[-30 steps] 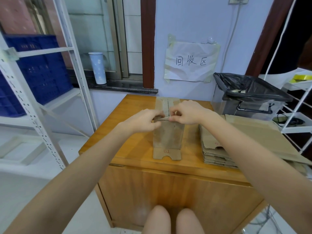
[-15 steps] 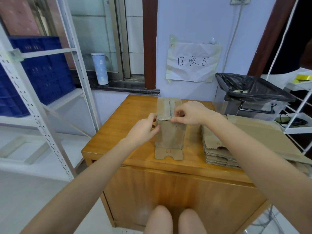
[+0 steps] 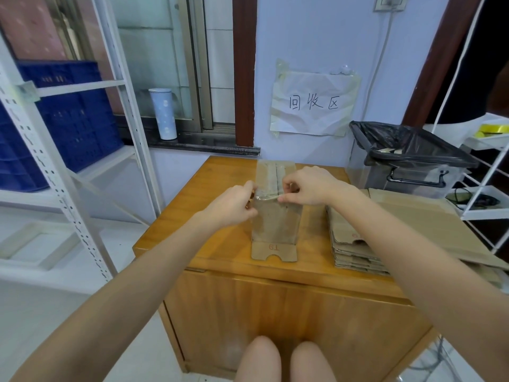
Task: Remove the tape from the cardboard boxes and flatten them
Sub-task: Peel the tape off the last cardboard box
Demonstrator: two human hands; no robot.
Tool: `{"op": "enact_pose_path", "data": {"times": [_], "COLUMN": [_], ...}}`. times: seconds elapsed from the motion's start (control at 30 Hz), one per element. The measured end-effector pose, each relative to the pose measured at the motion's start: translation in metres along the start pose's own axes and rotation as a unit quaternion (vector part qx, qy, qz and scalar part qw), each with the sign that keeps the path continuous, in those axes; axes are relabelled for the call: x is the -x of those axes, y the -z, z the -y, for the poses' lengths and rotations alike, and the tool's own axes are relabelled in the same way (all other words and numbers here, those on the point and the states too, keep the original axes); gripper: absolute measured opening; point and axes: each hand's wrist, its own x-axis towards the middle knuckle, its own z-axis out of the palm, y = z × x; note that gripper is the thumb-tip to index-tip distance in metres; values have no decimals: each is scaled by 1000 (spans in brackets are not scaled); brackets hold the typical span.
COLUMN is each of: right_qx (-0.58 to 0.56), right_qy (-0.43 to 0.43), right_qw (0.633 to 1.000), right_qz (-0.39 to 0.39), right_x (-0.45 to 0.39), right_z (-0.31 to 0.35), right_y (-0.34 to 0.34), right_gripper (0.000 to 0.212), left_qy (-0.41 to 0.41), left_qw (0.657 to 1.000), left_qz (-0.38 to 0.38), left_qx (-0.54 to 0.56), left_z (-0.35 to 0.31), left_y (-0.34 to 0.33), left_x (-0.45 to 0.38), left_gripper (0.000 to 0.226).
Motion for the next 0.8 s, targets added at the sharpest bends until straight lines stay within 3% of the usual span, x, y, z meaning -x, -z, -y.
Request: {"op": "enact_pose_path", "data": {"times": [0.17, 0.33, 0.4, 0.57, 0.73, 0.8], "right_qx": [-3, -46, -29, 10, 2, 3], "right_qy": [2, -8, 1, 18, 7, 7], "right_qw": [1000, 999, 999, 1000, 1000, 1000], "right_qz": [-3, -13, -16, -12, -14, -13], "right_x": [0, 2, 2, 0, 2, 2], "right_z": [-2, -9, -8, -1, -2, -2], "right_y": [0, -6, -6, -2, -3, -2], "right_gripper": [29, 31, 32, 30, 31, 30], "left_qy": [-3, 77, 86, 62, 6, -29], "left_qw": [998, 976, 986, 994, 995, 991], "left_qz": [34, 92, 49, -87, -97, -103], "left_qx": [44, 183, 136, 5, -14, -74], "left_z": [4, 16, 16, 6, 12, 20], "left_y": [10, -4, -18, -42, -40, -40], "left_x": [2, 27, 32, 24, 23, 24], "left_gripper": [64, 111, 101, 45, 29, 26]}}
